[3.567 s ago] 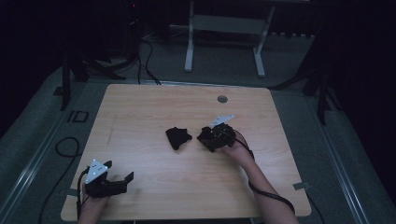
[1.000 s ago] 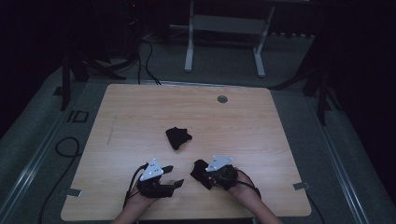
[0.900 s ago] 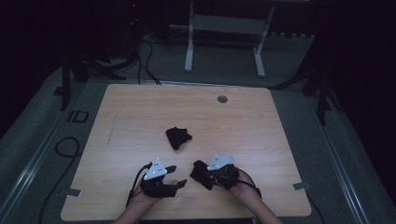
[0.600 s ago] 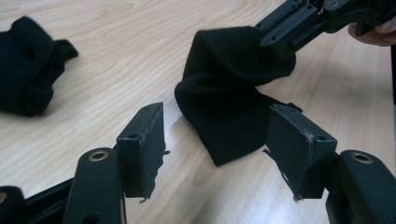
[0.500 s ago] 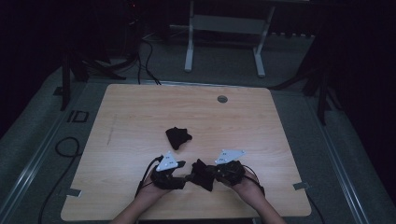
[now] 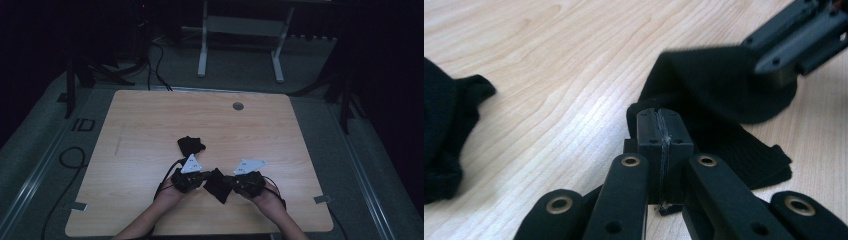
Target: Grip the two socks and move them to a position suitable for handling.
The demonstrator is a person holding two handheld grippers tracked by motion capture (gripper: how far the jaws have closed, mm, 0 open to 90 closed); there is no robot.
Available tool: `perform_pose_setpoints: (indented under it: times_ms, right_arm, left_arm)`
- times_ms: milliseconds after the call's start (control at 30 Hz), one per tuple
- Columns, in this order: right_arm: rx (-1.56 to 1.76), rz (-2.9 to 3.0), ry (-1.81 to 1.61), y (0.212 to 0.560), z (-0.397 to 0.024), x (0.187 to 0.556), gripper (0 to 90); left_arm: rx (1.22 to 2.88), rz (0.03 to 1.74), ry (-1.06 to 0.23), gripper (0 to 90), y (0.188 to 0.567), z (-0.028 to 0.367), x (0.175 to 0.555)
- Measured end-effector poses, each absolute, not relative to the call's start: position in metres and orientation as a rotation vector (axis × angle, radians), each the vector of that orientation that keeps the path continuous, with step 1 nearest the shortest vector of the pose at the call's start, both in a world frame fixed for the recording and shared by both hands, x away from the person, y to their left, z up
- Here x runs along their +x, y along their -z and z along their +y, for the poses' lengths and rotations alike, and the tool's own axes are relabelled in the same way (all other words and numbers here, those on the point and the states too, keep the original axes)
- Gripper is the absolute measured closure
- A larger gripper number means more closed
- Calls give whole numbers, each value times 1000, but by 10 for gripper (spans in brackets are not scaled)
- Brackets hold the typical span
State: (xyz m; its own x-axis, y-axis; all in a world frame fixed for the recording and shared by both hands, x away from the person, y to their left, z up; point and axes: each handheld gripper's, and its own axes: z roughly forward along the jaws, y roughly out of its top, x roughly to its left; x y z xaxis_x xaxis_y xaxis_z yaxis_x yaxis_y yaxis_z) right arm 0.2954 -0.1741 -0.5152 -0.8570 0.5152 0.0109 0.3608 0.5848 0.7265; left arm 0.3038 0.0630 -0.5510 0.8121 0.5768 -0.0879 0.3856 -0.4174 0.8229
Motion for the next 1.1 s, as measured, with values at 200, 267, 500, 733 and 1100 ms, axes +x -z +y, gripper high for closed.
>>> perform_pose_setpoints:
  times_ms: [200,267,500,733,1100]
  right_arm:
    - [747,2559,-1157,502,-188,296,846]
    - [756,2550,-1161,500,-190,295,846]
    - [815,2477,-1188,487,-216,293,846]
    - [935,2416,-1251,484,-247,290,845]
    - [1075,2510,-1178,527,-256,291,825]
  left_arm:
    - [2039,738,-267,900,540,74,299]
    - [2033,735,-260,900,536,77,297]
    - [2000,762,-283,900,519,107,285]
    - [2017,812,-288,900,516,138,279]
    - [2113,850,-185,900,550,139,290]
